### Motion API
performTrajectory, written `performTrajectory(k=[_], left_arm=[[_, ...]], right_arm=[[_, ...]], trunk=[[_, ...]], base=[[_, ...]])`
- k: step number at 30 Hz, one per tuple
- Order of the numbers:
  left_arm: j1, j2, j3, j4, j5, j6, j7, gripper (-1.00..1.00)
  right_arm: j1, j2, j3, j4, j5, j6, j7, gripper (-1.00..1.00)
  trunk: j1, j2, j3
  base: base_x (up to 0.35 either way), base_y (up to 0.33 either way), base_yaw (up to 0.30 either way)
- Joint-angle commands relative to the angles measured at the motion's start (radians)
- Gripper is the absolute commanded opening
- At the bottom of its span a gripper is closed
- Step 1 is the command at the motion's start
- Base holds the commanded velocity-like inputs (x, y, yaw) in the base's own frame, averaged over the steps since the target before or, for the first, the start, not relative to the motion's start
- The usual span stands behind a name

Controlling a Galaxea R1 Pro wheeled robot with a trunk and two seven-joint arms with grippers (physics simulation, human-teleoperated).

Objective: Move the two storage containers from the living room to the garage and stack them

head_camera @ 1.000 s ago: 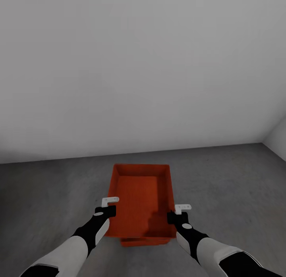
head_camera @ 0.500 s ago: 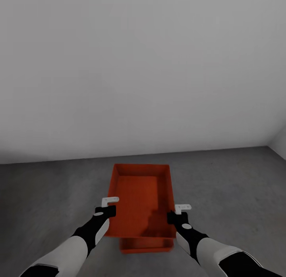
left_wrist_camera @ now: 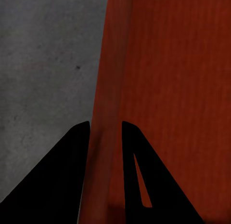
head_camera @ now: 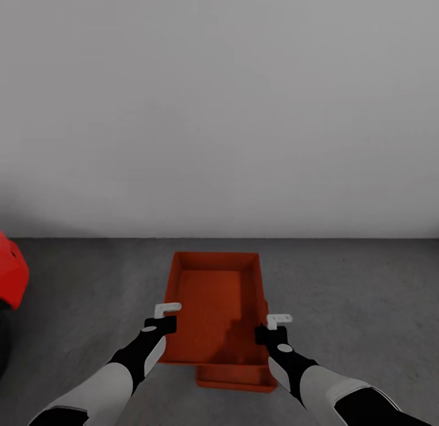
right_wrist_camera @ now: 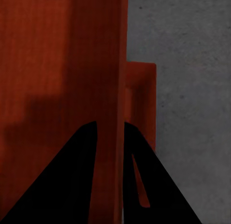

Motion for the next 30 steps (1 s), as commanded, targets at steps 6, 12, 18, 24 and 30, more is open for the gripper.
performTrajectory(k=[6, 12, 18, 24, 30], left_arm=[[-0.002, 0.020, 0.037, -0.005, -0.011, 0.008, 0.067, -1.00], [-0.001, 0.020, 0.037, -0.005, -0.011, 0.007, 0.067, -1.00], [-0.002, 0.021, 0.037, -0.005, -0.011, 0.006, 0.067, -1.00], [-0.001, 0.022, 0.037, -0.005, -0.011, 0.006, 0.067, -1.00], [-0.002, 0.022, 0.037, -0.005, -0.011, 0.006, 0.067, -1.00]], right_arm=[[0.000, -0.050, -0.023, 0.035, -0.017, -0.006, -0.007, -1.00], [0.000, -0.050, -0.024, 0.035, -0.017, -0.006, -0.007, -1.00], [0.000, -0.050, -0.024, 0.035, -0.017, -0.006, -0.007, -1.00], [0.000, -0.051, -0.024, 0.035, -0.017, -0.006, -0.006, -1.00], [0.000, -0.051, -0.024, 0.035, -0.017, -0.006, -0.007, -1.00]], trunk=[[0.000, -0.001, -0.001], [0.000, -0.001, -0.001], [0.000, -0.001, -0.001], [0.000, -0.001, -0.001], [0.000, -0.001, -0.001]], base=[[-0.101, -0.123, 0.008], [-0.167, -0.209, 0.001], [-0.077, -0.098, 0.000], [-0.006, -0.008, 0.000], [0.000, 0.000, 0.000]])
